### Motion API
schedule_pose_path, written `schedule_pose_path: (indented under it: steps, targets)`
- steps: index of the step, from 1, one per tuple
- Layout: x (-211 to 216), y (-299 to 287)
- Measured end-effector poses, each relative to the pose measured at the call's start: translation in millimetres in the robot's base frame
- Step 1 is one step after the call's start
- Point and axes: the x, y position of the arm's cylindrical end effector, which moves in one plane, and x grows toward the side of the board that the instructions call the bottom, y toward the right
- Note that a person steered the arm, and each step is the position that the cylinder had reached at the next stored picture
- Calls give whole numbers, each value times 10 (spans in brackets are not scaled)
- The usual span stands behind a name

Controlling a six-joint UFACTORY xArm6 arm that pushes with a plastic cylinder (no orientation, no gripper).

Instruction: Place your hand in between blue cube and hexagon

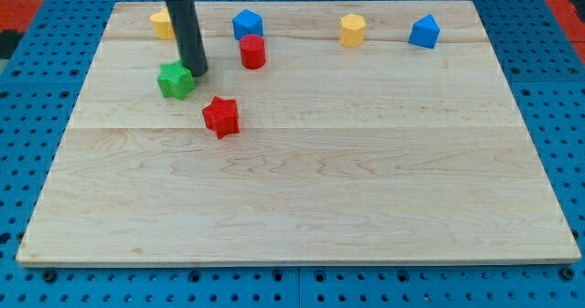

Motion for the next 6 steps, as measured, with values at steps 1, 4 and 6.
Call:
schedule_pose_path:
  steps: [1,4,6]
  targets:
    - [-219,-41]
    - [156,1320]
    - [-589,1330]
